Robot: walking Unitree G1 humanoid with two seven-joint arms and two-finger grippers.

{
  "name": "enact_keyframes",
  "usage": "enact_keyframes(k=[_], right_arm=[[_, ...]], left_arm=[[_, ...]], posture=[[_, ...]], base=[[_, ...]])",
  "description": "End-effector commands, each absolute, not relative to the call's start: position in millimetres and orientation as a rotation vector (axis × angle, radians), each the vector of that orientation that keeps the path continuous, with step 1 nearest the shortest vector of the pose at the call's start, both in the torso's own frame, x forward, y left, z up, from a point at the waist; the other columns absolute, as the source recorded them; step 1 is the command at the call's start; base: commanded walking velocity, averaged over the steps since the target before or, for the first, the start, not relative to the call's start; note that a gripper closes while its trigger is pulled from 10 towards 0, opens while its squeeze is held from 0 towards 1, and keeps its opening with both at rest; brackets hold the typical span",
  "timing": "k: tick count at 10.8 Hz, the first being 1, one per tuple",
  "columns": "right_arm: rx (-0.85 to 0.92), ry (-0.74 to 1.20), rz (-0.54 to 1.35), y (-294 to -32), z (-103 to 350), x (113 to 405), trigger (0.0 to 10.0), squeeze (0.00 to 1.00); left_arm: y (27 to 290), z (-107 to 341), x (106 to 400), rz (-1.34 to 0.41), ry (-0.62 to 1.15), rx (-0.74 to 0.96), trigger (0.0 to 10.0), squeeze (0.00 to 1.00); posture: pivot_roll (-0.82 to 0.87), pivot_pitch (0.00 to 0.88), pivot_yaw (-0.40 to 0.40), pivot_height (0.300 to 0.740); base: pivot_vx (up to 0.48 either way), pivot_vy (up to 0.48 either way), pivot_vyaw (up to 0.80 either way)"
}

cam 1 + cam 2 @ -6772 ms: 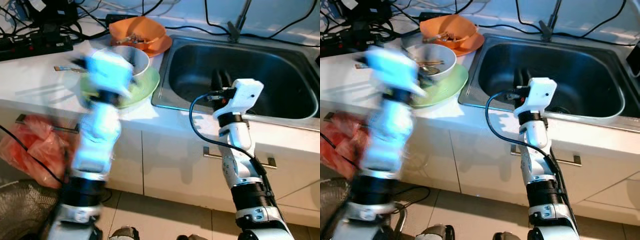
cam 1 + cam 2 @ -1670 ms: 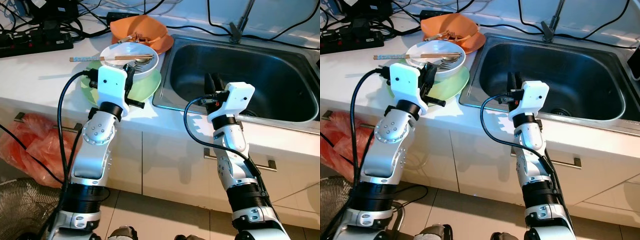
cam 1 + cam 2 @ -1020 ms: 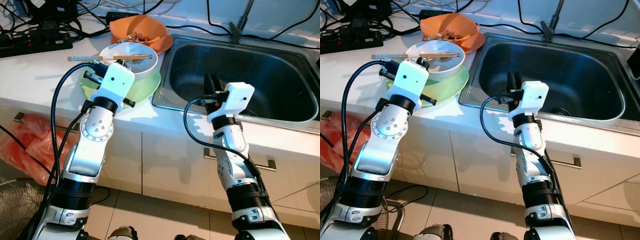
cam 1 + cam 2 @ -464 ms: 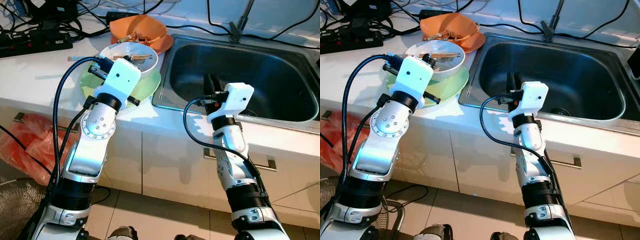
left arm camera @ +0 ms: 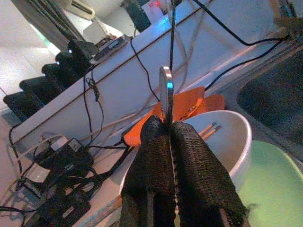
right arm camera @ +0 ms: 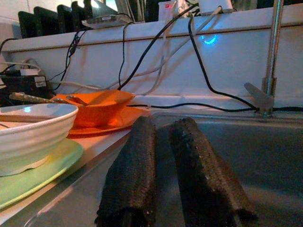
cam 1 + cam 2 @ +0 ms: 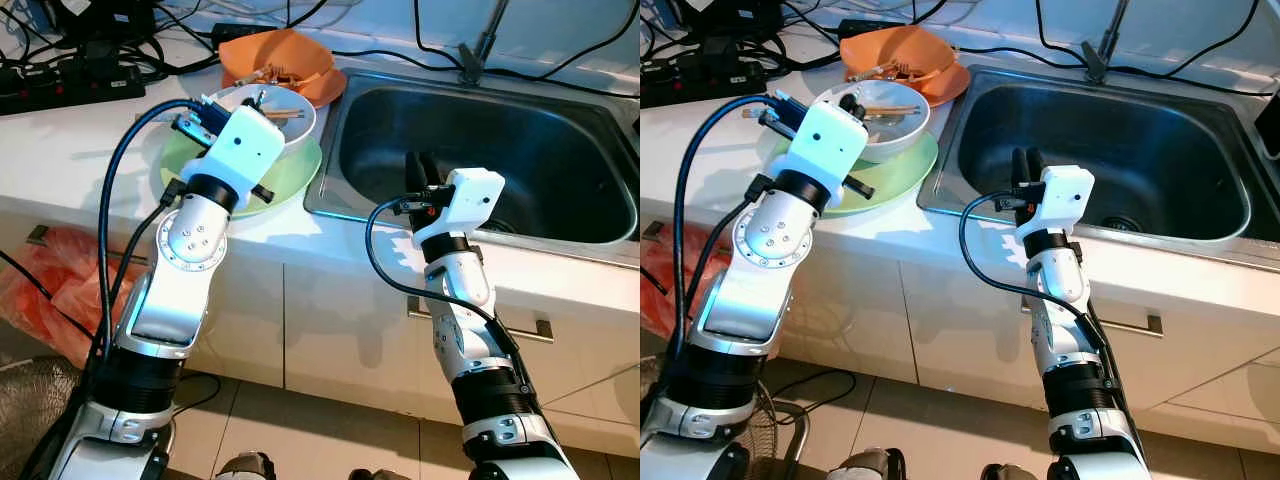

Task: Kitchen organization

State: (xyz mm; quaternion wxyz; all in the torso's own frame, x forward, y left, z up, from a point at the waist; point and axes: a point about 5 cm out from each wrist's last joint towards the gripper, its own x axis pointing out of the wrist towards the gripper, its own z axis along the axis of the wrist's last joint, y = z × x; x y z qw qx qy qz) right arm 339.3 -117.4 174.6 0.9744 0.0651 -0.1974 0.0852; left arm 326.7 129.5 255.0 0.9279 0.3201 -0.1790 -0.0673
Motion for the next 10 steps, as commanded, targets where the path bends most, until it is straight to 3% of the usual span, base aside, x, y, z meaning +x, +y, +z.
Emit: enact_keyframes(k=[1, 10], right_arm=[[0.133, -0.401, 0.165, -120.3, 173.2, 338.5, 10.0, 0.0], [0.137, -0.395, 0.165, -119.1, 171.2, 338.9, 10.0, 0.0]], left_arm=[[125.2, 266.9, 323.6, -0.149, -0.413, 0.677, 10.0, 0.0], [121.0, 298.5, 319.1, -0.152, -0.52, 0.635, 10.0, 0.0]], posture=[[0.15, 0.107, -0.044, 0.74], [0.15, 0.106, -0.043, 0.74]], base=[[0.0, 0.0, 0.0], [0.0, 0.0, 0.0]])
